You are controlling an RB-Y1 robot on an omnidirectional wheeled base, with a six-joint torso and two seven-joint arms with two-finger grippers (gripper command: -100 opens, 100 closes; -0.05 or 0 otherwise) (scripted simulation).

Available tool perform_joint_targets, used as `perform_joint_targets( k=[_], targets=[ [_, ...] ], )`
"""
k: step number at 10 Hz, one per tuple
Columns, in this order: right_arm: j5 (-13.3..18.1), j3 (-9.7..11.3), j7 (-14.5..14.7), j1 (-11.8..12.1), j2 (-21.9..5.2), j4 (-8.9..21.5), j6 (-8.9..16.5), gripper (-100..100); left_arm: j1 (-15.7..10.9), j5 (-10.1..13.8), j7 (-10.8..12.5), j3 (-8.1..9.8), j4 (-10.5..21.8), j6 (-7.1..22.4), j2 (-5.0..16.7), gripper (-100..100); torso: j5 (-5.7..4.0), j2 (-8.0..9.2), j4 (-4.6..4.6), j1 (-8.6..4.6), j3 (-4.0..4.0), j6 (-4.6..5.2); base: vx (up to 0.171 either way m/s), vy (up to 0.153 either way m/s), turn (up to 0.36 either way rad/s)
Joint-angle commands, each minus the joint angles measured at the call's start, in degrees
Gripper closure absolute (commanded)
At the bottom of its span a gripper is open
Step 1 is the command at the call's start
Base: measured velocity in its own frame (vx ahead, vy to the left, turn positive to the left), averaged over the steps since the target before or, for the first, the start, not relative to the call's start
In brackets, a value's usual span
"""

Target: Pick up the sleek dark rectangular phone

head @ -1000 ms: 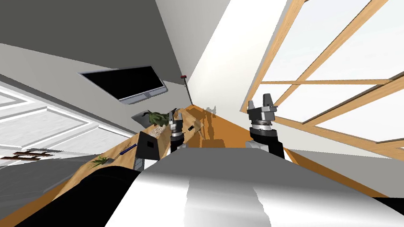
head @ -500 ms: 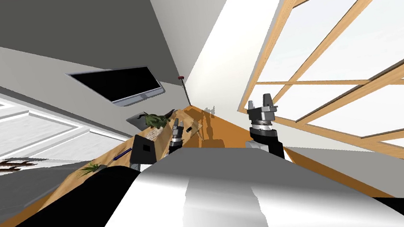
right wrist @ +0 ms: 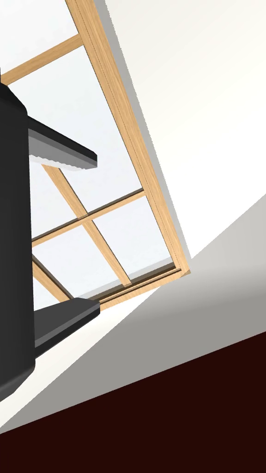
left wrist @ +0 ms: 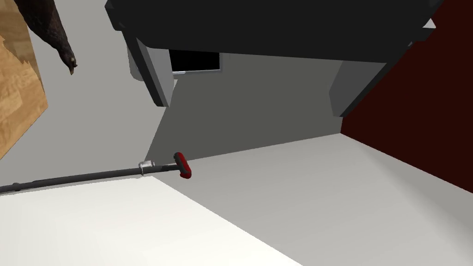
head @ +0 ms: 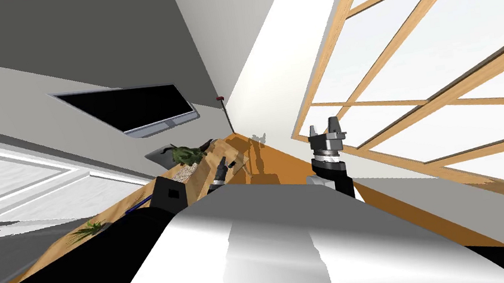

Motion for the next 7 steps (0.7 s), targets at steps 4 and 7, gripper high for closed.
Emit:
perform_joint_targets(
  k=[4,7],
  targets=[
    [0.0,0.0,0.0,0.0,0.0,0.0,0.0,0,7.4,-1.2,-4.5,0.22,6.8,2.5,4.5,-100,-0.01,-0.02,0.00,0.00,-0.01,-0.02,0.047,-0.024,-0.159],
    [0.0,0.0,0.0,0.0,0.0,0.0,0.0,0,11.1,-1.9,-6.9,0.40,11.1,3.9,7.1,-100,0.01,-0.09,-0.02,0.10,-0.05,0.00,0.060,-0.001,-0.203]
  ],
)
